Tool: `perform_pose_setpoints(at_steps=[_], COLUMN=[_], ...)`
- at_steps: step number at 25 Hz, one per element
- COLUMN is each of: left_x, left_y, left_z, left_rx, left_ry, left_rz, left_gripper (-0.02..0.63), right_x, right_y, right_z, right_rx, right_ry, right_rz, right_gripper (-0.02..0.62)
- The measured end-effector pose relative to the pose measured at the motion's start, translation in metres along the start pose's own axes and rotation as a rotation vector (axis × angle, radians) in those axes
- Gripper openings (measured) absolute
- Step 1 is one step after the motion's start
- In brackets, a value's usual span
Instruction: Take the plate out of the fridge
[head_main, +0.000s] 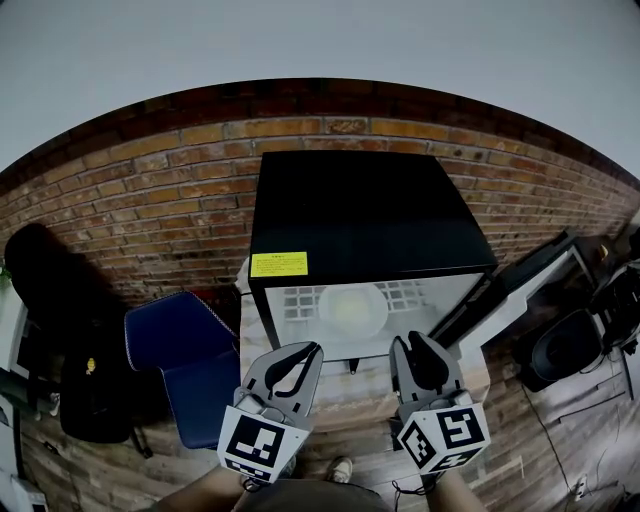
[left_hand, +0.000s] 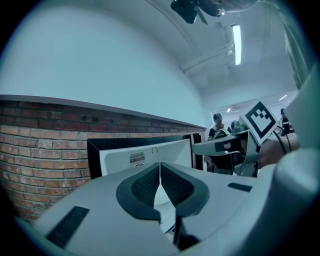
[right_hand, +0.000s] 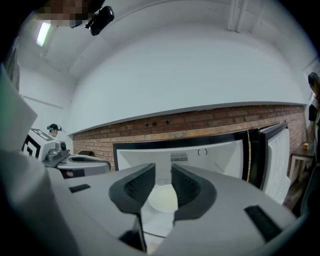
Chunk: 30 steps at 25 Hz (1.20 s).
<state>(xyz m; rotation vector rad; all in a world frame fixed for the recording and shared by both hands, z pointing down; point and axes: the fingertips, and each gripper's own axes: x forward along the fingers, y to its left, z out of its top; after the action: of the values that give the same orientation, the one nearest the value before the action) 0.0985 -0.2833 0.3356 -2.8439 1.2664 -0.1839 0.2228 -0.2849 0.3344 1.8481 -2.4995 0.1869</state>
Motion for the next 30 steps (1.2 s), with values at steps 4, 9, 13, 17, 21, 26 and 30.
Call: perform_pose_setpoints(at_steps=[4,9,13,17,21,26,30], left_x=[0.005,0.009,0.012,0.015,0.019,0.022,0.022], left_y=[0.001,0.004,0.011,0.012,0.014,0.019,0.023], left_z=[-0.001,-0.008,-0.012,-0.02,-0.028,-0.034,-0.039], left_rx=[0.042,0.025,0.038,0.048,0.05,0.041,0.026], left_ry=[-0.007,0.023,0.018,0.04,0.064,0.084,0.099], left_rz=[0.027,0.063,0.088,0.084,0.076,0.069,0.07], left_gripper=[0.021,0.021,0.021,0.021,0.021,0.021,0.021], right_x=[0.014,0.036,0.056,0.069,0.079,0.09,0.097], right_y=[-0.012,-0.027,-0.039,-0.046,-0.053,-0.055,-0.051], right_z=[-0.015,-0.039,-0.066,-0.095,-0.119,-0.141,-0.149], right_rx=[0.079,0.169,0.24,0.294,0.356,0.518,0.639], right_ry=[0.039,0.08,0.125,0.177,0.213,0.232,0.223], right_rz=[0.018,0.014,-0.009,-0.029,-0.038,-0.023,0.0], right_gripper=[0.153,0.181,0.212,0.222,0.224,0.225,0.224])
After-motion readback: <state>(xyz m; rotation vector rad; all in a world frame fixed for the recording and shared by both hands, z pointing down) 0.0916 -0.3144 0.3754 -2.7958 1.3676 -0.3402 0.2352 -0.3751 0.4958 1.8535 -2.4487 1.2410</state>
